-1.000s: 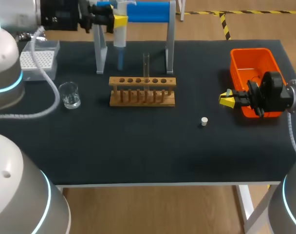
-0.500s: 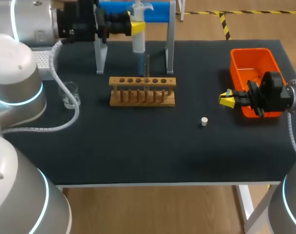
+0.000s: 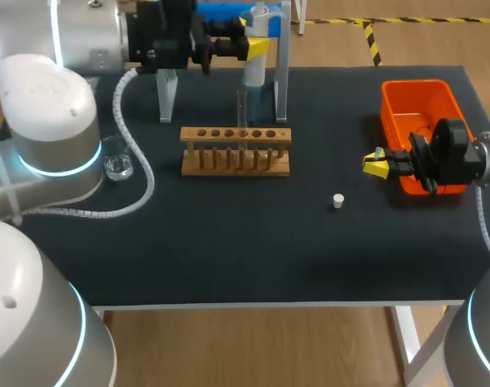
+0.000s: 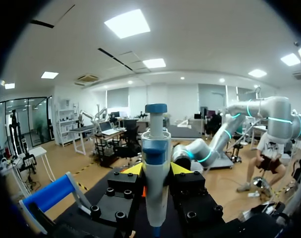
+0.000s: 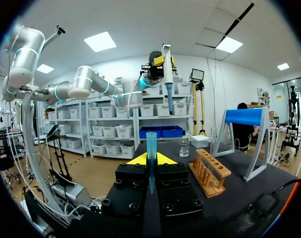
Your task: Invert the test tube, pick up the pipette, mount the tip to pipette, aspirate from beaker and dispense into the tube, eject the tip, return the pipette, and cap with the stopper.
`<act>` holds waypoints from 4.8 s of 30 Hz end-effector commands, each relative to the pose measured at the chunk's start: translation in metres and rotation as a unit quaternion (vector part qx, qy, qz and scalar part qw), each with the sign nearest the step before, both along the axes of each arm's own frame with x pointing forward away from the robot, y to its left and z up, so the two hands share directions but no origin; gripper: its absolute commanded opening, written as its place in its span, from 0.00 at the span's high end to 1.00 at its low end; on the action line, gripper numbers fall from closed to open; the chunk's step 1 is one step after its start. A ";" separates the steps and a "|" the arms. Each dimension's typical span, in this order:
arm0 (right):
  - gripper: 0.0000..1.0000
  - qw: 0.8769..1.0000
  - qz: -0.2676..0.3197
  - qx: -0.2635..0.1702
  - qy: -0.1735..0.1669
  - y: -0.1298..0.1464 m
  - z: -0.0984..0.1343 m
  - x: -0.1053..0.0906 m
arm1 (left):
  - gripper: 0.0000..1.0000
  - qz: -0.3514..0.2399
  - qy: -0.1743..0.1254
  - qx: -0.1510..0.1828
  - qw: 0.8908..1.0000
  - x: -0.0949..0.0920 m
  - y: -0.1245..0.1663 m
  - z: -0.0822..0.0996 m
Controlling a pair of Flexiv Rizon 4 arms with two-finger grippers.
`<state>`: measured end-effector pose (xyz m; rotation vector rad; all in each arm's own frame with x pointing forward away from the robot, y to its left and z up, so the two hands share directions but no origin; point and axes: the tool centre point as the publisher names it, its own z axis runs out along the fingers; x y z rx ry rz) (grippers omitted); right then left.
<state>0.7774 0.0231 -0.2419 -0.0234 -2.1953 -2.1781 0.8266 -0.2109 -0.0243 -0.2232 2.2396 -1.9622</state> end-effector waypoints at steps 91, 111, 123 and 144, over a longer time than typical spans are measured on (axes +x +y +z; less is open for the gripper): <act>1.00 1.000 0.013 -0.007 -0.002 0.024 0.002 0.009 | 1.00 -0.014 -0.006 0.009 1.000 -0.002 -0.019 0.004; 1.00 1.000 0.025 -0.002 -0.002 0.111 0.003 0.050 | 1.00 -0.014 -0.006 0.009 1.000 -0.002 -0.019 0.004; 1.00 0.999 0.041 0.000 -0.012 0.143 0.013 0.051 | 1.00 -0.014 -0.006 0.009 1.000 -0.002 -0.019 0.004; 1.00 0.998 0.057 0.003 -0.004 0.167 0.007 0.041 | 1.00 -0.014 -0.006 0.009 1.000 -0.002 -0.019 0.004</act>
